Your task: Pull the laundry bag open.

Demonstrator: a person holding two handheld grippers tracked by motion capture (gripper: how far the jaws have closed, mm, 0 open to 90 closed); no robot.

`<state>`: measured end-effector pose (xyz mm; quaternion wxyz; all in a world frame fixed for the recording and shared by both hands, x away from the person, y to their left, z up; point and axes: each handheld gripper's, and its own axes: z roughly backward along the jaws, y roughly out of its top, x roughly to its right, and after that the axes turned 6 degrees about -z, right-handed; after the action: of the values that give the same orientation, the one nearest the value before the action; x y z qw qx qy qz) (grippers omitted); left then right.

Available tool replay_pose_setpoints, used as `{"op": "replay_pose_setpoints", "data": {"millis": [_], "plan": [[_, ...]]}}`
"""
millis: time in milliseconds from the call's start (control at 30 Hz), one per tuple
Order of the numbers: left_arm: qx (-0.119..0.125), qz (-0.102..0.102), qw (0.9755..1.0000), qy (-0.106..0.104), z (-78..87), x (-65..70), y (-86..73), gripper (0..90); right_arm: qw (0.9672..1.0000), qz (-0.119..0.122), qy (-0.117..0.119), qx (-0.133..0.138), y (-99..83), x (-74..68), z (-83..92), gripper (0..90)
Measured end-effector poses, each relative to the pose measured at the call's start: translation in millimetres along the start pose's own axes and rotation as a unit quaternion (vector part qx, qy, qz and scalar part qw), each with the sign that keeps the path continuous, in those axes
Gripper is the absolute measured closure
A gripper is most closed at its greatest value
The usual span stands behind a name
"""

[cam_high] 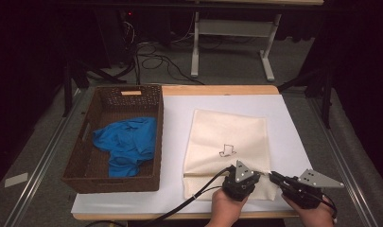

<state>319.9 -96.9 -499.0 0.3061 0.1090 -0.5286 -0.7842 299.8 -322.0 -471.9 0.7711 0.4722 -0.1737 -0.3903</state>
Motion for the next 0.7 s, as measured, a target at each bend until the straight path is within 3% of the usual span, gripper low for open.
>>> {"op": "replay_pose_setpoints", "data": {"millis": [533,567,600,667,700], "plan": [[-0.005,0.006,1.0000,0.000,0.9,-0.2,0.0,86.6,1.0000,0.001,0.009,-0.003,-0.3,-0.8,0.6,85.3],[-0.011,0.007,0.9997,0.021,1.0,-0.4,-0.3,86.7,0.9999,0.003,0.009,-0.003,-0.3,-0.3,0.5,85.4],[-0.012,0.014,0.9996,0.023,2.0,-4.2,-1.8,86.7,1.0000,0.003,0.004,0.000,-0.5,-0.5,1.4,85.4],[-0.009,0.062,0.9979,0.018,6.2,-19.4,-8.9,86.7,0.9999,-0.007,0.001,0.009,0.0,2.9,5.7,85.4],[-0.008,0.059,0.9980,0.020,8.3,-21.8,-11.0,86.7,0.9999,-0.014,0.002,0.010,-0.7,5.7,6.8,85.4]]}}
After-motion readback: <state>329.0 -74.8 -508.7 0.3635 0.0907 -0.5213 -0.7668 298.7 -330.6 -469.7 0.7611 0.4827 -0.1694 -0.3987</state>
